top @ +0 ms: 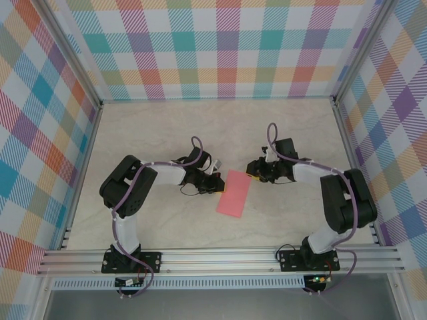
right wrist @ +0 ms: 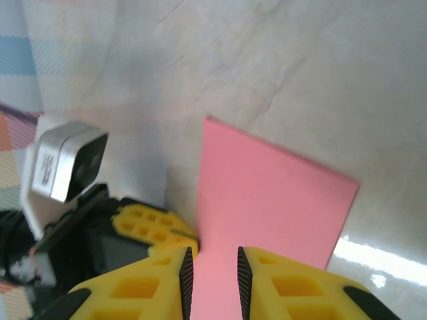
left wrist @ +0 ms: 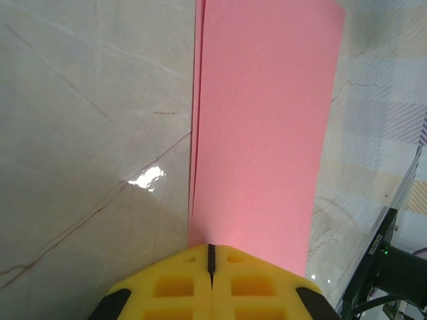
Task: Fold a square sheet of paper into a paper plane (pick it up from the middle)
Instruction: Fold the square sheet of paper in half at the center of the table.
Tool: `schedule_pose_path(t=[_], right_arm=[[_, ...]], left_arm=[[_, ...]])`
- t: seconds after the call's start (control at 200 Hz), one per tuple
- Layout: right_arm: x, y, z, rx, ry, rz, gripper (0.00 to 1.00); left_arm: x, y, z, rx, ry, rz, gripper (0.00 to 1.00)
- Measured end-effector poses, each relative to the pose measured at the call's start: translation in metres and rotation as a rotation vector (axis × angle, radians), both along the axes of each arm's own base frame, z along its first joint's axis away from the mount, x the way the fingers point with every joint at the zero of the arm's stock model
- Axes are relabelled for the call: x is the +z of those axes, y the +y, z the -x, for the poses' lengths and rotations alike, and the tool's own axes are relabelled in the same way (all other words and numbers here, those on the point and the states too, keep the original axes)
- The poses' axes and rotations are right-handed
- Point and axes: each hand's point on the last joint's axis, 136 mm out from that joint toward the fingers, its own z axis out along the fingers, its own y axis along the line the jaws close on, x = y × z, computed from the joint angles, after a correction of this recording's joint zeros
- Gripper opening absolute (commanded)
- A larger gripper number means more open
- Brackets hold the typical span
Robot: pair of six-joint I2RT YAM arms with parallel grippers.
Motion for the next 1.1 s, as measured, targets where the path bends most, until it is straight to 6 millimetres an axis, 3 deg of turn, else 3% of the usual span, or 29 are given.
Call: schedule_pose_path(t=[0.29,0.435,0.67,1.105], right_arm=[[-0.005,0.024,0.084,0.135,0.054,-0.005,0.29],[-0.016,0.028,0.112,0.176,0.094,0.003,0.30],[-0.021,0.045,0.130,0.246,0.113,0.006,0.29],[-0.047,0.047,0.141,0.277,0.185,0.048,0.30]], left_arm=[[0.000,0.000,0.000,0.003,-0.006,-0.007,0.00],[0.000,0.000,0.000,0.003,-0.007,-0.008,0.00],[0.000,0.000,0.000,0.004,-0.007,-0.010,0.00],[0.000,0.001,-0.001,0.007,-0.011,-0.014,0.00]])
